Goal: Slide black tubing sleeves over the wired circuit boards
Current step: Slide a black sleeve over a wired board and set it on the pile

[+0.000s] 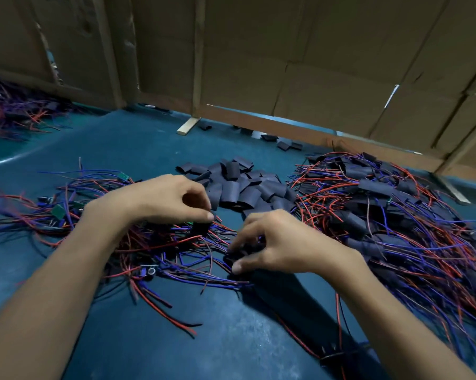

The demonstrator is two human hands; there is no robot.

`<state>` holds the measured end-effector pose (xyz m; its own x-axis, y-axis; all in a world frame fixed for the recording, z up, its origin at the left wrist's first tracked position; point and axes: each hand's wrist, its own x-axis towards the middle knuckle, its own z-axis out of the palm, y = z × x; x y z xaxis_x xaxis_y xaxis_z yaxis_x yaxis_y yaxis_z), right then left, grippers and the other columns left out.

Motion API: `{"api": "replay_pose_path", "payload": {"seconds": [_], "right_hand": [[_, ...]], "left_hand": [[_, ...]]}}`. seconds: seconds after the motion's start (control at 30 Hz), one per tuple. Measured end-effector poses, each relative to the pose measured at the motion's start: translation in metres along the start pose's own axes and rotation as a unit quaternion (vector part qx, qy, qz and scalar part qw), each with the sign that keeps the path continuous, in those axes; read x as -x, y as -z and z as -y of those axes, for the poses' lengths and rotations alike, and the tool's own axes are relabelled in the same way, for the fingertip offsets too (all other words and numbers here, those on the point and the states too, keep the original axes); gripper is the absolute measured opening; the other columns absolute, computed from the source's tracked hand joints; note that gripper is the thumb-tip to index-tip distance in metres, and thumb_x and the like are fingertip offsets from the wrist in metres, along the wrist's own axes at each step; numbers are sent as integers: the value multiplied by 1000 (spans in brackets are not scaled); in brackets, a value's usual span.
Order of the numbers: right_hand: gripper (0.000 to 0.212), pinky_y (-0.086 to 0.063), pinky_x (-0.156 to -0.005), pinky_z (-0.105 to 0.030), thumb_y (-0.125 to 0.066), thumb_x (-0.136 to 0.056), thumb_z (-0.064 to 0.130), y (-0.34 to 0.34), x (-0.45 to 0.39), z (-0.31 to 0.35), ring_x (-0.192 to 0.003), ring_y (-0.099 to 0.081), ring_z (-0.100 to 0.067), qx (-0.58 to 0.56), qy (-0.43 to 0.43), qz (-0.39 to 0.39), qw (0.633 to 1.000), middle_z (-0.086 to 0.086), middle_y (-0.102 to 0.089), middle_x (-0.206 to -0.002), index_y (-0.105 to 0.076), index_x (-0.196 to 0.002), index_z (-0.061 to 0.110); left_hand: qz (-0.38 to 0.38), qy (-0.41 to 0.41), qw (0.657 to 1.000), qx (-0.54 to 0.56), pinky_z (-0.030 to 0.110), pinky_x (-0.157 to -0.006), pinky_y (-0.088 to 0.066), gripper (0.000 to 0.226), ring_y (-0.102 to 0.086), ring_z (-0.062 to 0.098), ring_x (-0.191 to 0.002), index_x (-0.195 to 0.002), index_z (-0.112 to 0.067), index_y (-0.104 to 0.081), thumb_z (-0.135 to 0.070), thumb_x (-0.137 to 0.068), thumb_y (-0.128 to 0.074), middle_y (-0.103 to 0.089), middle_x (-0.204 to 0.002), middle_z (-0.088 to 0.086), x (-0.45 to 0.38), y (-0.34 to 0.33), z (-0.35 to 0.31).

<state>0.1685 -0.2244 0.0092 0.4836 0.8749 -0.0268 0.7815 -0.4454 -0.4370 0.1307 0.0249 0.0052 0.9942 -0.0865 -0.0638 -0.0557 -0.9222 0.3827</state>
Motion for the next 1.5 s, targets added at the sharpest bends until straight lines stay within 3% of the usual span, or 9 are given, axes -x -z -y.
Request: {"api": "replay_pose_path", "payload": {"seconds": [0.3,0.53,0.7,0.9,1.0,1.1,1.2,1.4,1.5], "right_hand": [[41,-48,-84,-28,-84,-77,37,-2,1,6,-91,-54,-11,64,-34,51,996,1,-58,-108,-73,-116,32],[24,-50,-76,-34,-77,-86,39,7,3,-5,-83,-62,-15,45,-49,15,998,0,-71,-90,-76,-99,19],[3,-53,-65,-31,-70,-93,22,32,12,-20,-58,-64,-1,-18,-71,-87,994,6,-70,-67,-71,-90,20],[18,-58,-62,-40,-50,-92,13,52,23,-41,-57,-68,-16,-91,-173,-163,967,4,-72,-72,-62,-95,27],[12,-54,-60,-41,-49,-97,31,51,23,-41,-58,-66,-15,-115,-188,-191,956,2,-66,-73,-59,-94,27],[40,-51,-61,-40,-44,-101,55,49,21,-36,-59,-65,-17,-89,-167,-205,960,-1,-64,-71,-61,-94,20],[47,-55,-68,-45,-38,-105,49,48,19,-36,-60,-66,-17,-119,-162,-210,957,-2,-64,-76,-65,-104,10],[38,-50,-64,-15,-59,-101,35,55,25,-43,-61,-68,-1,-90,-164,-233,954,7,-74,-79,-63,-135,19],[27,-59,-75,-38,-68,-96,33,60,29,-43,-66,-71,-11,-92,-155,-237,955,6,-76,-77,-73,-117,18]], "left_hand": [[24,-43,999,-5,28,-87,-51,39,-59,-2,-94,-114,-38,-70,-45,-77,-81,-61,-101,-17,-2,-8,-14],[-212,-66,969,108,11,-64,-42,11,-59,-1,-66,-88,-28,-73,-36,-84,-79,-67,-71,-17,-11,-20,-24],[-111,-92,983,115,11,-83,-44,40,-63,-4,-93,-137,-28,-61,-28,-97,-65,-70,-111,-17,-14,-27,-33],[-2,-5,998,-55,31,-89,-49,26,-60,8,-91,-110,-38,-69,-38,-85,-75,-62,-89,-20,-1,-1,-5],[54,-3,999,-3,25,-82,-52,31,-65,0,-87,-107,-39,-70,-45,-79,-81,-70,-90,-18,3,2,0],[94,-24,994,45,23,-81,-53,34,-66,-6,-84,-104,-42,-72,-47,-73,-85,-73,-90,-22,2,0,-3],[91,-25,995,-30,30,-86,-50,30,-63,-8,-85,-98,-50,-67,-60,-72,-78,-69,-87,-31,-2,-8,-9],[39,-37,993,-102,35,-75,-18,27,-53,-3,-89,-97,-44,-68,-67,-82,-66,-66,-84,-20,-5,-18,-21],[-27,-64,994,-85,36,-80,-21,24,-53,-3,-88,-92,-39,-69,-61,-85,-67,-60,-86,-15,-4,-13,-24]]}}
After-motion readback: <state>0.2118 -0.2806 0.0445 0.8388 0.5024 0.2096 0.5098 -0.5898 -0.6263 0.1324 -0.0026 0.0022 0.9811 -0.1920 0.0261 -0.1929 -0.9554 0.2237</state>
